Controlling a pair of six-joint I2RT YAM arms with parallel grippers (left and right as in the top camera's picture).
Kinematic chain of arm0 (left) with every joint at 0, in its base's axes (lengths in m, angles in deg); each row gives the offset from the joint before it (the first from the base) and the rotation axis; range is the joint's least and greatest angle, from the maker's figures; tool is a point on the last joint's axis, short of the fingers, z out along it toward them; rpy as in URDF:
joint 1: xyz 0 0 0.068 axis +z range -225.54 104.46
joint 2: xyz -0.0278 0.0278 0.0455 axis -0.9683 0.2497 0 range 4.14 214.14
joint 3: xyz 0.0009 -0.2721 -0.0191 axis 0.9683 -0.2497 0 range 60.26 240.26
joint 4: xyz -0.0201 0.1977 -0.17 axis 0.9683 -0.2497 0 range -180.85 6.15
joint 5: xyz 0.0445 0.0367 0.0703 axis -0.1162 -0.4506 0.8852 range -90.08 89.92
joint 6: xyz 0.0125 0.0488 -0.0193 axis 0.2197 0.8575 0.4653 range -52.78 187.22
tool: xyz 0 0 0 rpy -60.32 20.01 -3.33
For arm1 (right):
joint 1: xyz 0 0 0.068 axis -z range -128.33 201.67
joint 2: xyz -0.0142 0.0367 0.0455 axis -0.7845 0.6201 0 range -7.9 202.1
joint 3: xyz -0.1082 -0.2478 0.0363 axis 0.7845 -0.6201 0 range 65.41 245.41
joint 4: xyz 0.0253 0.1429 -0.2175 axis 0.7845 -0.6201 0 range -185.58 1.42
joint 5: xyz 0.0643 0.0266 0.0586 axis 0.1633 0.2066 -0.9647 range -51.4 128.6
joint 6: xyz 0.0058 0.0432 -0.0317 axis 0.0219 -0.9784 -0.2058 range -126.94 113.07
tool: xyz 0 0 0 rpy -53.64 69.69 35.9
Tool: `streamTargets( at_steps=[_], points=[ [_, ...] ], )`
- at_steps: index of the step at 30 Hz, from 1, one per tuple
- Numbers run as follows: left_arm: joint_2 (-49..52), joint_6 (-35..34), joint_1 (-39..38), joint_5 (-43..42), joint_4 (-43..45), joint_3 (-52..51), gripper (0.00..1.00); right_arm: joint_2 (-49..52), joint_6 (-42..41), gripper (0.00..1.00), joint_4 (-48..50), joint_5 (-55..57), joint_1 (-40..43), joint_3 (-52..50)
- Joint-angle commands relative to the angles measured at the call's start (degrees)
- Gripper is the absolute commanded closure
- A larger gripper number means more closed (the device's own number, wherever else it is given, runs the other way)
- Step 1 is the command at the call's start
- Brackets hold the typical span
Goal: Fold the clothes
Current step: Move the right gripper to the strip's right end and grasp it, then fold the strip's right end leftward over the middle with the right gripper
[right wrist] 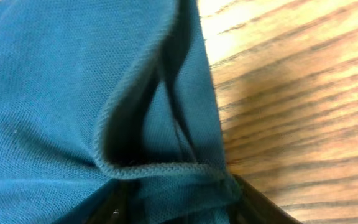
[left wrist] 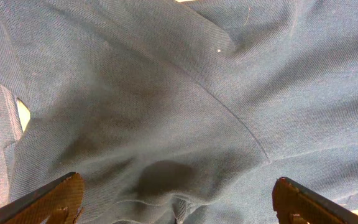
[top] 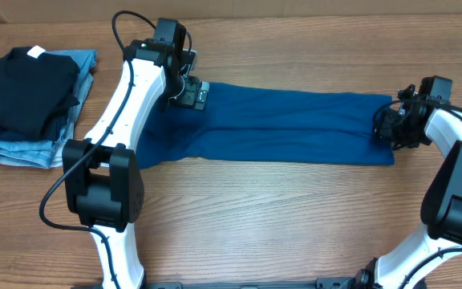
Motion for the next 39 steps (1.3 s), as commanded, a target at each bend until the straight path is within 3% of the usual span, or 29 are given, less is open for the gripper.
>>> streamTargets(
  at_steps=[1,3,7,17,22,30,39],
  points=[
    [0.1,0.1,-0.2,-0.8,0.3,1.1,0.0,3.9,0.6,0.73,0.7,-1.6,-0.7,-4.4],
    [0.1,0.1,-0.2,-0.8,0.5,1.1,0.0,3.9,0.6,0.86,1.1,-3.3,-0.7,-4.4],
    [0.1,0.1,-0.1,-0.8,0.4,1.1,0.0,3.9,0.6,0.96,1.4,-4.3,-0.7,-3.8],
    [0.1,-0.4,0.5,-1.0,0.3,3.5,0.0,3.8,0.7,0.96,-4.7,-3.6,0.2,9.5],
    [0.1,-0.4,0.5,-1.0,-3.0,8.8,0.0,3.8,0.8,0.96,-9.4,4.0,0.6,17.9],
    [0.1,-0.4,0.5,-1.0,-4.8,12.5,0.0,3.8,3.1,0.96,-8.6,9.7,5.7,18.6],
    [0.1,-0.3,0.6,-0.8,-6.1,14.4,0.0,3.8,3.9,0.96,-9.3,5.8,13.0,22.3]
  ],
)
